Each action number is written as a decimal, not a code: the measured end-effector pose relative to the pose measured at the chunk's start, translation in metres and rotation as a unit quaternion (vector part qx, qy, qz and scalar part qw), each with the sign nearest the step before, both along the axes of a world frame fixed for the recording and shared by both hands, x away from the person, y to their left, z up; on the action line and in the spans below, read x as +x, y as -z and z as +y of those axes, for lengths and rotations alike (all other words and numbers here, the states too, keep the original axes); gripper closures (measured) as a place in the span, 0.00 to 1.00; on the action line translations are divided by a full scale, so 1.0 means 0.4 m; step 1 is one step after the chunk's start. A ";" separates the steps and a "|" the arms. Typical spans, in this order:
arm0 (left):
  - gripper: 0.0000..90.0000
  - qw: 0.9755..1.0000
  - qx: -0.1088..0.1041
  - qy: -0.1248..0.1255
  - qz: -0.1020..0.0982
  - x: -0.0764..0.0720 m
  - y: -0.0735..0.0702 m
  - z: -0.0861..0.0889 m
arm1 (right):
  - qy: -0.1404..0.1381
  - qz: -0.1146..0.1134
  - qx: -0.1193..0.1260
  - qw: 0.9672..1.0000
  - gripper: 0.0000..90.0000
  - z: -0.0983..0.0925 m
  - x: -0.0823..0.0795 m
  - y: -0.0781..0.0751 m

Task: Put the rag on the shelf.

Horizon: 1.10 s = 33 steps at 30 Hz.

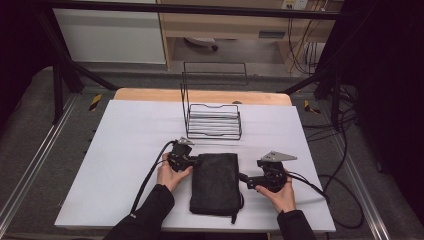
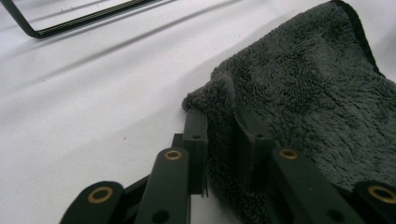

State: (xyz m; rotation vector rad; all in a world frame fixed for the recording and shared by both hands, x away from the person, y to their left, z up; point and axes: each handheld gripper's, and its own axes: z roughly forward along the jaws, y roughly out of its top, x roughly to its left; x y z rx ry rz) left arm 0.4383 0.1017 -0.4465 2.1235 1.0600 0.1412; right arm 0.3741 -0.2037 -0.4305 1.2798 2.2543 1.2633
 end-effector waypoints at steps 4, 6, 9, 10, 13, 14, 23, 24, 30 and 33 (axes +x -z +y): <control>0.85 1.000 0.004 0.004 -0.004 -0.001 0.000 -0.001 | 0.010 0.008 0.011 1.000 0.12 0.037 0.052 -0.010; 0.85 1.000 0.003 0.006 -0.003 0.000 0.001 0.002 | 0.013 0.011 0.010 1.000 0.15 0.055 0.076 -0.008; 0.85 1.000 0.007 0.008 -0.009 -0.003 0.001 -0.001 | 0.012 0.020 0.011 1.000 0.22 0.081 0.108 0.008; 0.85 1.000 0.008 0.009 -0.012 -0.004 0.002 -0.002 | 0.012 0.020 0.011 1.000 0.22 0.081 0.108 0.008; 0.85 1.000 0.004 0.008 -0.012 -0.005 0.003 0.000 | 0.012 0.025 0.000 1.000 0.29 0.100 0.127 0.028; 0.85 1.000 0.002 0.007 -0.013 -0.005 0.004 0.001 | 0.014 0.023 -0.009 1.000 0.34 0.104 0.130 0.037; 0.85 1.000 0.000 0.012 -0.017 -0.006 0.006 0.004 | 0.009 0.039 -0.030 0.999 0.53 0.112 0.124 0.056; 0.85 1.000 0.000 0.012 -0.017 -0.005 0.007 0.004 | 0.010 0.043 -0.028 0.999 0.54 0.112 0.123 0.056; 0.85 1.000 -0.001 0.014 -0.018 -0.005 0.007 0.005 | 0.009 0.062 -0.020 0.998 0.60 0.113 0.123 0.054; 0.85 1.000 -0.004 0.014 -0.016 -0.003 0.008 0.006 | 0.007 0.066 -0.017 0.998 0.62 0.112 0.123 0.055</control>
